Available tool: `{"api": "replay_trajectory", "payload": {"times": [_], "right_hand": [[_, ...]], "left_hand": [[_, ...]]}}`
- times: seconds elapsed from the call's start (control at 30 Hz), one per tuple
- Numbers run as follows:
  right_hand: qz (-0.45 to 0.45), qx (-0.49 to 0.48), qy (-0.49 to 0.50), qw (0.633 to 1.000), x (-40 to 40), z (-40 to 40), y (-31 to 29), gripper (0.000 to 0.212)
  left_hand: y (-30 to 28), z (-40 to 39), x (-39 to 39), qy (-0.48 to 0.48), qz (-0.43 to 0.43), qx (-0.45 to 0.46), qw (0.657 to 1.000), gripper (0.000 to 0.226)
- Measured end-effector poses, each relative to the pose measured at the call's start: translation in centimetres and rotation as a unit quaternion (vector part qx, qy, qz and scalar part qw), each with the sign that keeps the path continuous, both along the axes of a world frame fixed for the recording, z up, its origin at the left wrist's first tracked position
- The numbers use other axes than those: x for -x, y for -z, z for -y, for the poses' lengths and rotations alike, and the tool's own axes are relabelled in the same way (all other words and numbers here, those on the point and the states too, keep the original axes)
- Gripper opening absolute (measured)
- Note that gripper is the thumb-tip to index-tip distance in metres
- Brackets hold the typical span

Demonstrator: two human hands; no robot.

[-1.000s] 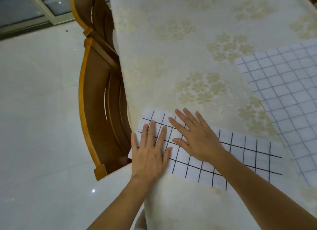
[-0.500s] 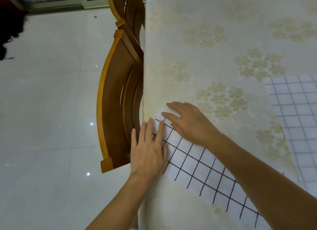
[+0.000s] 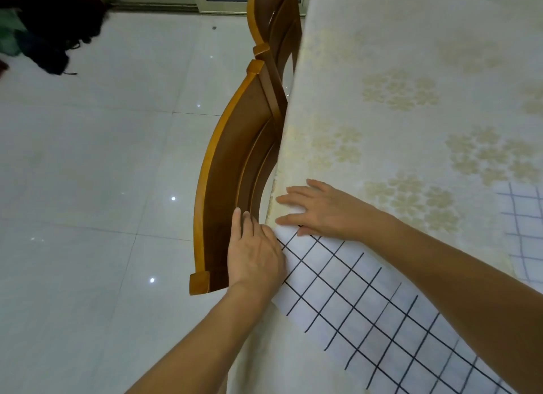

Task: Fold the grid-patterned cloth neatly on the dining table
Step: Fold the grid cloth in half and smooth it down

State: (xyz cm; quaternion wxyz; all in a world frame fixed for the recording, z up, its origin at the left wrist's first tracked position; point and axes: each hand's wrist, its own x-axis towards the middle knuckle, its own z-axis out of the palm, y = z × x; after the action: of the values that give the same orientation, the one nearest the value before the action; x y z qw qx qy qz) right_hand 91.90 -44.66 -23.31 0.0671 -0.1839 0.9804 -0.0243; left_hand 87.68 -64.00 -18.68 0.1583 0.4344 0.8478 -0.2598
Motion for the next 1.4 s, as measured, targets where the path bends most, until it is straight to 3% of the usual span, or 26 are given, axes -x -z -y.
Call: {"api": "replay_trajectory", "payload": {"times": [0.2,0.4,0.57,0.77,0.87,1.0,1.07,1.27,1.4], "right_hand": [[0.000,0.016,0.017,1.000,0.1,0.4,0.0,0.046],[-0.007,0.024,0.021,0.999,0.3,0.8,-0.2,0.053],[0.051,0.048,0.032,0.997,0.9,1.1,-1.3,0.062],[0.124,0.068,0.020,0.990,2.1,1.2,-3.3,0.022],[0.125,0.065,0.013,0.990,2.2,1.2,-3.8,0.018],[0.089,0.092,0.029,0.991,2.0,0.4,-4.8,0.016],[0.071,0.096,0.036,0.992,1.9,0.1,-5.5,0.015],[0.140,0.038,0.084,0.986,3.0,-0.1,-8.6,0.029],[0.124,0.009,0.110,0.986,2.7,-0.2,-10.5,0.036]], "left_hand": [[0.3,1.2,0.0,-0.023,0.005,-0.015,1.000,0.060],[-0.3,1.5,0.0,-0.012,0.019,-0.052,0.998,0.038],[-1.3,1.9,-0.3,0.018,0.015,-0.103,0.994,0.042],[-2.5,3.0,-0.6,0.056,0.031,-0.128,0.990,0.048],[-2.5,3.1,-0.5,0.049,0.033,-0.148,0.987,0.039],[-2.6,2.8,0.0,0.005,0.039,-0.189,0.981,0.049],[-2.7,2.9,0.5,0.007,0.045,-0.212,0.976,0.039],[-4.7,2.1,3.2,0.067,0.031,-0.227,0.971,0.033],[-6.2,1.7,4.6,0.097,0.025,-0.258,0.961,0.033]]}}
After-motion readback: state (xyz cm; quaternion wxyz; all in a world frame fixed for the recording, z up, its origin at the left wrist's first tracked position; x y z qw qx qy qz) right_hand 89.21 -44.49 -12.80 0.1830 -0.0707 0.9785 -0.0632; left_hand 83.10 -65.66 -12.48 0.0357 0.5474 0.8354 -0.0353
